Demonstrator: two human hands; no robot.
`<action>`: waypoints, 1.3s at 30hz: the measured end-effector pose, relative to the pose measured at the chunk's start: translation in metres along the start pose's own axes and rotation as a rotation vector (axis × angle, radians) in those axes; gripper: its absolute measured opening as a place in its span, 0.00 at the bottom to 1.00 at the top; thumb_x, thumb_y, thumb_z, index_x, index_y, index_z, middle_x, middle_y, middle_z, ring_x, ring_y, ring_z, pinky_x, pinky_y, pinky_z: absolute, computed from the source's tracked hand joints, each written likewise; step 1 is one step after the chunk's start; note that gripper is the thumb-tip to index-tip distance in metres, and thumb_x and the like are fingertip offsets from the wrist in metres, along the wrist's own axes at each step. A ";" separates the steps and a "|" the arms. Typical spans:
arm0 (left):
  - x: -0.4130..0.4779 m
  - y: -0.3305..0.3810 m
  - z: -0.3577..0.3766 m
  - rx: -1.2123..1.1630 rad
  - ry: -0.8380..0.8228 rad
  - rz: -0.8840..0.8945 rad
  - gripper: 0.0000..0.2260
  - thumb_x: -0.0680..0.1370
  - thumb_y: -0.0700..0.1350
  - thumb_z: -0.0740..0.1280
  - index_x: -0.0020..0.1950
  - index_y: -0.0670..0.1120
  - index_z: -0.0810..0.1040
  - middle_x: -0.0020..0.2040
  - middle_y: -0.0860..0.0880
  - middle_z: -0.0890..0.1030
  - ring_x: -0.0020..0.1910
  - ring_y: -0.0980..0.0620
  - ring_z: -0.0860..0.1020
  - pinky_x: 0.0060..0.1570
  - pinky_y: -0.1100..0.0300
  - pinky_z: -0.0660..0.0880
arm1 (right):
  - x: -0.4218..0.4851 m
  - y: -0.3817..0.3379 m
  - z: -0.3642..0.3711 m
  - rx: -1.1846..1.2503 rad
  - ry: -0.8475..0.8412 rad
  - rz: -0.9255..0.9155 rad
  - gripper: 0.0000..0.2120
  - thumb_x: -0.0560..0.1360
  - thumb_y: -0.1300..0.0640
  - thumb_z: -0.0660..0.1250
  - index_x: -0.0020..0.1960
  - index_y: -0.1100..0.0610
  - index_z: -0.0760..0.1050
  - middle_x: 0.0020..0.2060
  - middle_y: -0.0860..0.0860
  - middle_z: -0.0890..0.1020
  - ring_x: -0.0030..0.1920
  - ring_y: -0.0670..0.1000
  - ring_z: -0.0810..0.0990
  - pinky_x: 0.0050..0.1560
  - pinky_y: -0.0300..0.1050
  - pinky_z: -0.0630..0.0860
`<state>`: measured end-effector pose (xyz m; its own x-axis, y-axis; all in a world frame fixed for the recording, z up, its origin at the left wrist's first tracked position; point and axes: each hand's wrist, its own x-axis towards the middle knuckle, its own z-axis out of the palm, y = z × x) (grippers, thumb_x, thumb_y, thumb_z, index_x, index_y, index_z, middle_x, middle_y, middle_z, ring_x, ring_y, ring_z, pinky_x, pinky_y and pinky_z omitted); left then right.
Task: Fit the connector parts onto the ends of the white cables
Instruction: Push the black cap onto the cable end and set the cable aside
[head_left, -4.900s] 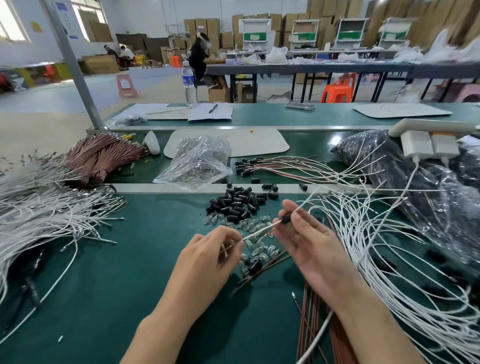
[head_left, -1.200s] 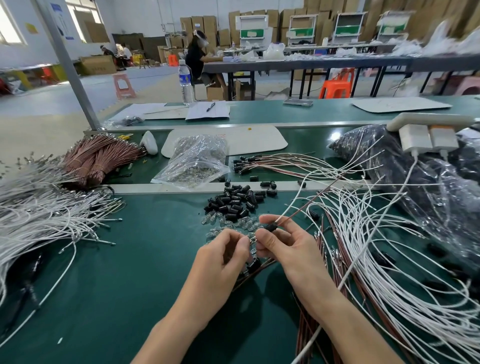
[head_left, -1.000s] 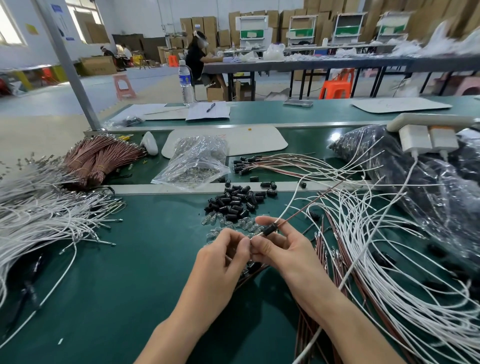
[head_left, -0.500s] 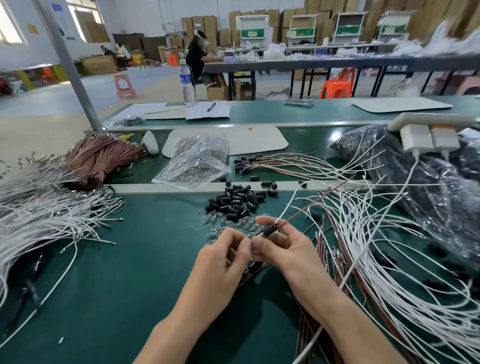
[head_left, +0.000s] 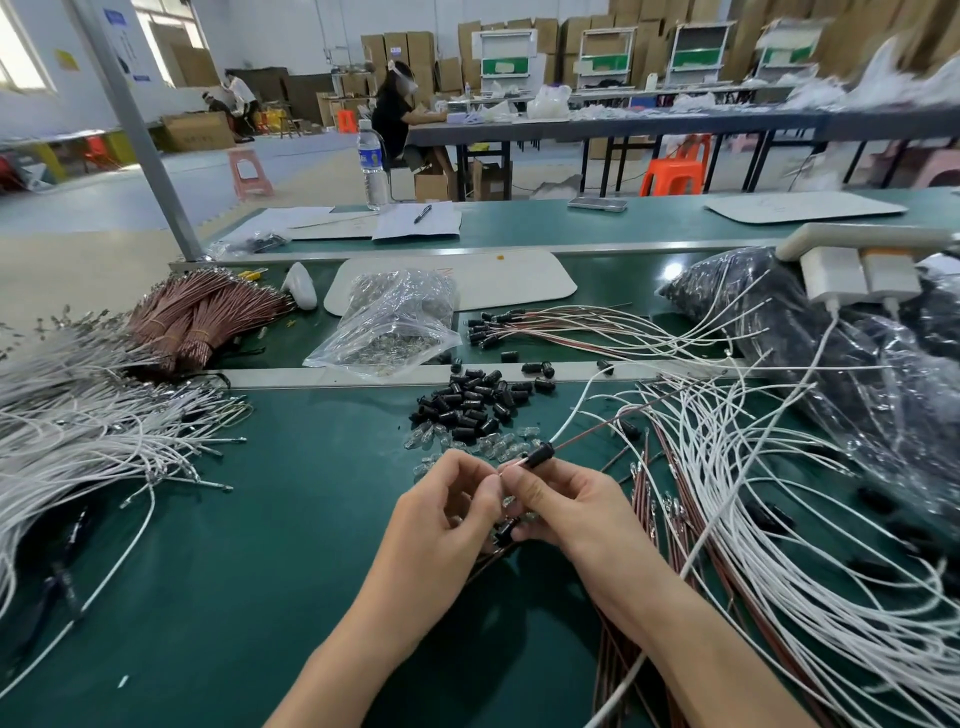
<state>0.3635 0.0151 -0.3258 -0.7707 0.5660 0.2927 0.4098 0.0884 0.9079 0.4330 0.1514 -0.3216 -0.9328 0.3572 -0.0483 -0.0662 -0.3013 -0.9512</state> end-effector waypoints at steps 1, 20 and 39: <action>0.000 -0.001 0.000 0.016 0.001 0.003 0.06 0.82 0.48 0.65 0.45 0.56 0.77 0.35 0.53 0.80 0.32 0.51 0.77 0.33 0.56 0.75 | 0.001 0.000 0.000 -0.006 -0.002 -0.008 0.08 0.71 0.52 0.75 0.46 0.55 0.86 0.38 0.52 0.83 0.38 0.46 0.81 0.38 0.38 0.79; 0.061 -0.022 -0.044 0.994 -0.039 -0.004 0.14 0.85 0.45 0.57 0.71 0.47 0.71 0.59 0.48 0.75 0.59 0.49 0.74 0.57 0.53 0.74 | 0.000 -0.017 -0.014 0.434 0.107 0.158 0.11 0.70 0.59 0.73 0.48 0.66 0.81 0.38 0.55 0.83 0.36 0.48 0.82 0.34 0.38 0.82; 0.010 0.011 0.024 -0.282 0.128 -0.045 0.07 0.79 0.38 0.70 0.54 0.48 0.81 0.47 0.52 0.86 0.49 0.55 0.84 0.50 0.66 0.78 | 0.010 -0.008 -0.012 0.448 0.085 0.139 0.06 0.65 0.56 0.76 0.39 0.59 0.86 0.36 0.53 0.85 0.34 0.45 0.83 0.35 0.35 0.81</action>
<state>0.3720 0.0414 -0.3206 -0.8476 0.4570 0.2697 0.2361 -0.1303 0.9629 0.4283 0.1684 -0.3186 -0.9125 0.3518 -0.2088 -0.1062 -0.6966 -0.7096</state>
